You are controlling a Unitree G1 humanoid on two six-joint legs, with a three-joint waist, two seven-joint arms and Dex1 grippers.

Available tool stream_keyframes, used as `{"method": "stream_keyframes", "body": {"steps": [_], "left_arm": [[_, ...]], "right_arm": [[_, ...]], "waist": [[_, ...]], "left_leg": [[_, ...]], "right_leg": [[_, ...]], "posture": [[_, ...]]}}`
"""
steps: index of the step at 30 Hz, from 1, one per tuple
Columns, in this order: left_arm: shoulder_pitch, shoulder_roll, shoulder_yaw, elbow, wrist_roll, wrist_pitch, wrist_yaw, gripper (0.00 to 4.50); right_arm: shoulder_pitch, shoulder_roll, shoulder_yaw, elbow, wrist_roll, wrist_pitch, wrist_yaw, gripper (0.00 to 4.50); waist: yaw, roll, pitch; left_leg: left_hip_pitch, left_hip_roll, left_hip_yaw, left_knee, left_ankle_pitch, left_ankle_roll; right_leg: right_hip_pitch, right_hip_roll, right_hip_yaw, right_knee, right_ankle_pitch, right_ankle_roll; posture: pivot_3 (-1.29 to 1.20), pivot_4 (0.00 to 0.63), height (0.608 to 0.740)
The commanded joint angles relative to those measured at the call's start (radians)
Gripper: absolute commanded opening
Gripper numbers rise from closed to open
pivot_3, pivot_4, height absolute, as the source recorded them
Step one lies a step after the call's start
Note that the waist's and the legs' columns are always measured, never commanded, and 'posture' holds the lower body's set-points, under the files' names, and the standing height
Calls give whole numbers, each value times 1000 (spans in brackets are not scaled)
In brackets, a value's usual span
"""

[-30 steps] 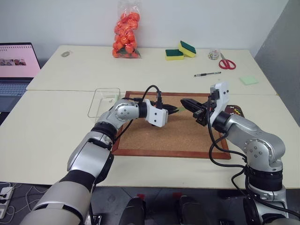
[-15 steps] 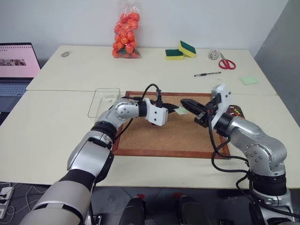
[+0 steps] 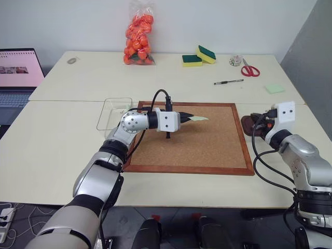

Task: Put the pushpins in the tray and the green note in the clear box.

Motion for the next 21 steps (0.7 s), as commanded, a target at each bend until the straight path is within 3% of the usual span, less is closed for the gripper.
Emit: {"method": "stream_keyframes", "body": {"steps": [1, 4, 8, 15, 21], "left_arm": [[23, 13, 23, -94, -41, 41, -15, 11], [39, 15, 25, -131, -49, 70, -19, 11], [54, 17, 24, -164, -56, 98, -17, 0], [63, 18, 30, -196, -69, 138, -10, 0], [53, 17, 58, -212, -92, 203, 12, 0]], "right_arm": [[-83, -11, -11, 128, -53, -86, -19, 0], [-124, -8, -10, 218, -70, -114, -14, 0], [-151, -4, -15, 262, -70, -127, -4, 679], [-151, 6, -40, 229, -33, -102, 1, 2339], [-107, 2, -63, 71, 14, -36, 12, 3709]], "waist": [[-4, 0, 0], [-7, 0, 0], [-8, 0, 0], [-12, 0, 0], [-12, 0, 0]], "left_leg": [[0, 0, 1, 0, 0, 0], [1, 0, 1, 0, 0, 1], [1, 0, 1, 0, 0, 1], [1, 0, 1, 0, 0, 1], [1, 0, 0, 0, 0, 1]], "right_leg": [[0, 0, 1, 0, 0, 0], [0, 0, 1, 1, 0, 0], [0, 0, 1, 2, 0, 0], [0, 0, 1, 2, 0, 0], [0, -1, 1, 3, 0, 0]], "posture": [[0, 150, 740], [0, 150, 740], [0, 150, 740], [0, 150, 740], [0, 150, 740]]}}
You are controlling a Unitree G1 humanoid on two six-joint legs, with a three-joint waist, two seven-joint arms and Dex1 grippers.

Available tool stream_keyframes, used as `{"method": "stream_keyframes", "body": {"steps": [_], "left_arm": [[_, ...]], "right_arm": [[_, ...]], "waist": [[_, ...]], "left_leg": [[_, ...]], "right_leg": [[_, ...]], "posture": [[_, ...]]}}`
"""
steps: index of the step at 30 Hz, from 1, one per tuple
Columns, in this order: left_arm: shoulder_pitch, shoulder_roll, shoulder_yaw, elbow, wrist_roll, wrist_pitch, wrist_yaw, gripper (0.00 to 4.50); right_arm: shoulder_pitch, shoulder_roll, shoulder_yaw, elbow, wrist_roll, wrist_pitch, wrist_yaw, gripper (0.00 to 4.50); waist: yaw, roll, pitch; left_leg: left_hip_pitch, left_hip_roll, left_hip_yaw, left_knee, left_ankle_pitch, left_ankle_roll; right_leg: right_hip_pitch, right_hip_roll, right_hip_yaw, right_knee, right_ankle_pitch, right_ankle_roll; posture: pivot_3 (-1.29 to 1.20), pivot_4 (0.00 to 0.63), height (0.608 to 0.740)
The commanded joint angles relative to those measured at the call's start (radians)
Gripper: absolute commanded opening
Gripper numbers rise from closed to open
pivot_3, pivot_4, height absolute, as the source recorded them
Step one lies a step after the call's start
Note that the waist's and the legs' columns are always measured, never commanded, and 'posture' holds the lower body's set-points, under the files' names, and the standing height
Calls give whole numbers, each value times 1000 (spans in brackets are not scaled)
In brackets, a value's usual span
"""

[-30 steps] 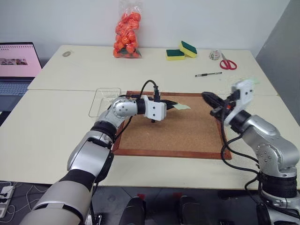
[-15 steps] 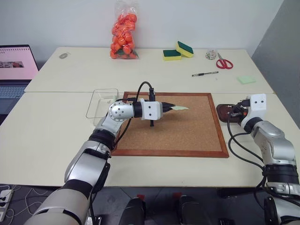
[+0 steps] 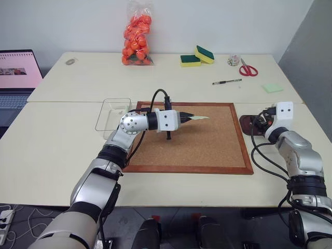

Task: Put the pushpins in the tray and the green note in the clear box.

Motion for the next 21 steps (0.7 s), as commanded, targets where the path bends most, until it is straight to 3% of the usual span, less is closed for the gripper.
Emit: {"method": "stream_keyframes", "body": {"steps": [1, 4, 9, 15, 21], "left_arm": [[-13, 7, 56, -48, -46, 50, 27, 0], [-8, 12, 72, -70, -52, 81, 30, 0], [9, 10, 104, -123, -74, 174, 51, 0], [57, 38, 198, -348, -130, 519, 148, 0], [165, 157, 281, -606, -89, 845, 261, 0]], "right_arm": [[31, -17, -41, -148, 41, 43, 15, 3905], [64, -21, -53, -229, 60, 85, 23, 4453], [125, -55, -27, -369, 85, 108, 94, 4453], [194, -84, 25, -666, 323, 183, 326, 4453], [65, -85, 107, -723, 484, 308, 399, 4453]], "waist": [[0, 0, 0], [0, 0, 0], [0, 0, 0], [-9, 0, 0], [-16, 0, 0]], "left_leg": [[0, 0, 0, 0, 0, 0], [0, 0, -1, 0, 0, 0], [0, -1, -1, 0, 0, 0], [0, 1, -2, 0, 0, 0], [3, 1, -2, 1, 0, 0]], "right_leg": [[0, 0, 0, 0, 0, 0], [0, 0, 0, 0, 0, 0], [0, 0, 0, 0, 0, 0], [0, 1, -1, 1, 0, 0], [1, 1, 1, 3, 0, 0]], "posture": [[0, 150, 740], [0, 150, 740], [0, 150, 740], [0, 150, 740], [0, 150, 740]]}}
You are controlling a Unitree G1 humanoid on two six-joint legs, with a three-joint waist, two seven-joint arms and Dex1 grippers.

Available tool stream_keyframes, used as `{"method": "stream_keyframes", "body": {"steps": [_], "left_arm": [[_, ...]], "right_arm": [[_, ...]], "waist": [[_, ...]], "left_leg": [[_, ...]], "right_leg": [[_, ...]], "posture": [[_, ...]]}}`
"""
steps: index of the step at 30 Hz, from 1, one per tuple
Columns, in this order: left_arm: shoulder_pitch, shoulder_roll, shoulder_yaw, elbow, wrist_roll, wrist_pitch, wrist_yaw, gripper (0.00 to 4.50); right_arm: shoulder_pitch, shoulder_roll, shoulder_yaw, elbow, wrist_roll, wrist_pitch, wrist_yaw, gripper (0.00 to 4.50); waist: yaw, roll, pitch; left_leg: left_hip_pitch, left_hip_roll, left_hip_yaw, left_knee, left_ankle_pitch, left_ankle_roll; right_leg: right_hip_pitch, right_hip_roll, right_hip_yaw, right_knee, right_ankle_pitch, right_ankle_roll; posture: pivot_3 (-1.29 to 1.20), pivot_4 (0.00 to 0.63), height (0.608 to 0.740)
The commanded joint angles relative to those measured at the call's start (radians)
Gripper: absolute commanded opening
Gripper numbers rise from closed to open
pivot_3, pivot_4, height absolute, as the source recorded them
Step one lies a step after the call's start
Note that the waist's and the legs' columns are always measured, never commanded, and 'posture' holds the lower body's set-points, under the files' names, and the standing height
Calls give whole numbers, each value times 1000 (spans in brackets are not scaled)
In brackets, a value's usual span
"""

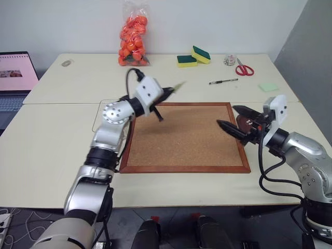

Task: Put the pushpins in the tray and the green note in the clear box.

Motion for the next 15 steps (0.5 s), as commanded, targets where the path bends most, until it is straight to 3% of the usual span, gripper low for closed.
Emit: {"method": "stream_keyframes", "body": {"steps": [1, 7, 15], "left_arm": [[59, 87, 66, -159, 25, 169, 66, 0], [155, 186, 105, -255, 48, 349, 113, 0], [177, 228, 72, -224, 115, 402, 160, 0]], "right_arm": [[-100, -16, 48, -45, 108, 64, 73, 4453], [-244, -41, 195, 54, 37, 24, 212, 4453], [-303, -15, 252, 145, -36, -56, 276, 4453]], "waist": [[-1, 0, 0], [9, 0, 0], [29, -1, 1]], "left_leg": [[1, 0, 0, 0, 0, 0], [2, 0, 0, 0, 0, 0], [1, 0, 0, 0, 0, 0]], "right_leg": [[0, 0, 1, 1, 0, 0], [1, 0, -1, 1, 0, 0], [0, -1, -2, 0, 0, 0]], "posture": [[0, 150, 740], [0, 150, 740], [0, 150, 740]]}}
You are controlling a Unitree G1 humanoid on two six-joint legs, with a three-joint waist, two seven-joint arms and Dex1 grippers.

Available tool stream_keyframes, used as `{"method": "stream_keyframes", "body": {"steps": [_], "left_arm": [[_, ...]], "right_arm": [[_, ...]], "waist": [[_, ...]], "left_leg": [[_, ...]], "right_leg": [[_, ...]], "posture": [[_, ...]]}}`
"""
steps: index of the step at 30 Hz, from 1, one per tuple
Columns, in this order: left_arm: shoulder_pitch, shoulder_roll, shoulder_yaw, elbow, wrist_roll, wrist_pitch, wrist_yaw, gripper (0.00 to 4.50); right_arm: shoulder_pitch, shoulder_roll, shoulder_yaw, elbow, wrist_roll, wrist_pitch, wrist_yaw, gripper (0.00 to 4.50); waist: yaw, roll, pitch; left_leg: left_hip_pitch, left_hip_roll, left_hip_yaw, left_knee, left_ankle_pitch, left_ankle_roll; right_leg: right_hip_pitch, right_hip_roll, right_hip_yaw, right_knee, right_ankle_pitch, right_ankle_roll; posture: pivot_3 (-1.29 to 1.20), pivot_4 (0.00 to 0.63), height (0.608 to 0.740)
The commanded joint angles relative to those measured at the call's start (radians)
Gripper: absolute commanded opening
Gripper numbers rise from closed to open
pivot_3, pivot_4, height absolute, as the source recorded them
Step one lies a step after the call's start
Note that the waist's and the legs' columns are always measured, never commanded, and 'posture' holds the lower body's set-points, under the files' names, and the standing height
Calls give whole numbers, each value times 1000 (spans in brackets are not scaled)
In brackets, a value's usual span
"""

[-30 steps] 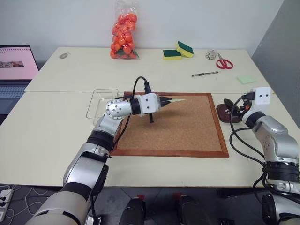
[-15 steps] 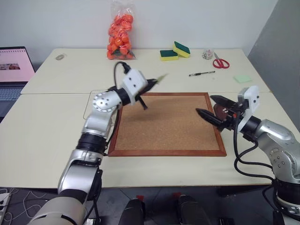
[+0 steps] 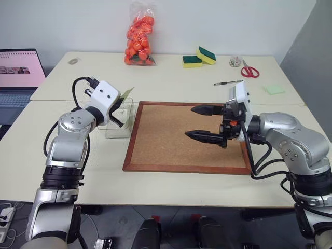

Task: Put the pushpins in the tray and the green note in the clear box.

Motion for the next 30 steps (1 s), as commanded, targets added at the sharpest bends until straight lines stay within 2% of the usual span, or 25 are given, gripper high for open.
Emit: {"method": "stream_keyframes", "body": {"steps": [1, 2, 3, 4, 12, 18, 24, 30], "left_arm": [[-11, 34, -6, -12, 33, -4, 17, 0], [-13, 34, -6, -5, 34, -5, 18, 0], [-14, 36, -5, 2, 33, -7, 17, 391], [-15, 36, -3, 8, 31, -10, 15, 449], [0, 22, 35, 2, 14, -3, 50, 2090], [41, -44, 132, -82, -84, 152, 98, 3352], [47, -108, 235, -172, -197, 349, 148, 4371], [-3, -155, 299, -194, -267, 457, 214, 4473]], "right_arm": [[-27, 11, -3, -3, -16, -36, 24, 4453], [-28, 13, -4, -3, -19, -36, 24, 4453], [-28, 15, -5, -4, -22, -36, 23, 4500], [-28, 16, -7, -6, -22, -33, 21, 4500], [-15, -10, -35, -30, -11, 2, 5, 4500], [-6, -30, -46, -37, -2, 15, 6, 4500], [-9, -39, -56, -36, 1, 24, 12, 4500], [-15, -37, -54, -32, -4, 24, 12, 4500]], "waist": [[2, 0, 0], [3, 0, 0], [3, 0, 0], [3, 0, 0], [4, 0, 0], [3, 0, 0], [4, 0, 0], [4, 0, 0]], "left_leg": [[0, 0, 0, 0, 0, 0], [0, 0, 0, 0, 0, 0], [0, 0, 0, 0, 0, 0], [0, 0, 0, 0, 0, 0], [0, 0, 0, 0, 0, 0], [0, 1, 0, 0, 0, 0], [0, 1, 0, 0, 0, 0], [0, 0, 0, 0, 0, 0]], "right_leg": [[0, 0, 0, 0, 0, 0], [0, 0, 0, 0, 0, 0], [0, 0, 0, 0, 0, 0], [0, 0, 0, 0, 0, 0], [0, 0, 0, 0, 0, 0], [0, 0, 0, 0, 0, 0], [0, -1, 0, 0, 0, 0], [0, -1, -1, 0, 0, 0]], "posture": [[0, 150, 740], [0, 150, 740], [0, 150, 740], [0, 150, 740], [0, 150, 740], [0, 150, 740], [0, 150, 740], [0, 150, 740]]}}
